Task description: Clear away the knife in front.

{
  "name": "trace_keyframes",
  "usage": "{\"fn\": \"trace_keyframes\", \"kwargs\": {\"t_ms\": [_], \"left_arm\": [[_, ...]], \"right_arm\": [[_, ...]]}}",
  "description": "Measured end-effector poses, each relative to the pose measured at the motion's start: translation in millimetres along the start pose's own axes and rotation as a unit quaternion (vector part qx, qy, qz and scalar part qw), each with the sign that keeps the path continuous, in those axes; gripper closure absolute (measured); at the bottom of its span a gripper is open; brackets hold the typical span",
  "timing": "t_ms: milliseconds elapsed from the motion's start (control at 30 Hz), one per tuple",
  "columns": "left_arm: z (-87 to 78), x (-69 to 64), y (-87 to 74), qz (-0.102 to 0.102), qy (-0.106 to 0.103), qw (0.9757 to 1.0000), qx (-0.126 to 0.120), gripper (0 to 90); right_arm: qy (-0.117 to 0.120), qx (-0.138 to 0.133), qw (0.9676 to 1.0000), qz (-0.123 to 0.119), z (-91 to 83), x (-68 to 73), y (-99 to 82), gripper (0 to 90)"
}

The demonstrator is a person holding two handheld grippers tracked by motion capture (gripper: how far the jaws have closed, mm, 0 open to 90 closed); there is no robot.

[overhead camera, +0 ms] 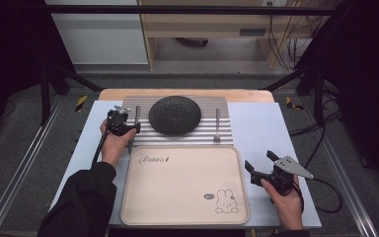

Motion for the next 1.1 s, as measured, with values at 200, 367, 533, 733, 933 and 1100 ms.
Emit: {"fn": "trace_keyframes", "kwargs": {"t_ms": [200,367,533,733,933,1100], "left_arm": [[9.6,3.7,-3.8,-0.02,-0.017,0.9996,0.013,40.4],[14.5,3.3,-4.2,-0.028,-0.022,0.9993,0.013,49.7],[19.2,-0.8,0.4,-0.024,-0.022,0.9994,0.007,60.8],[24.9,-2.0,1.0,-0.024,-0.017,0.9995,0.014,65.2],[27.8,-0.3,-1.5,-0.033,-0.014,0.9993,0.011,70.1],[27.7,2.3,-3.5,-0.038,-0.015,0.9992,-0.001,77.7]], "right_arm": [[0.0,-0.002,1.0,0.002,-1.1,-0.1,0.3,8.7],[-0.001,0.001,1.0,-0.002,-0.6,0.8,0.1,8.9],[-0.001,0.002,1.0,-0.007,-0.8,2.3,-0.4,9.0],[0.0,0.003,1.0,-0.007,-0.9,1.9,-0.4,9.1],[-0.002,0.002,1.0,-0.006,-1.0,0.5,-0.4,9.1],[0.003,0.001,1.0,-0.002,-1.4,0.7,0.0,9.1]]}}
Point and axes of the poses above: each handheld gripper's, and its own axes: z roughly forward along the jaws, y roughly out of its top, x roughly to its left, the point moved 2 cm from there along z, roughly forward along the jaws, and after that the axes turned 15 degrees about -y, right-handed, at the moved point
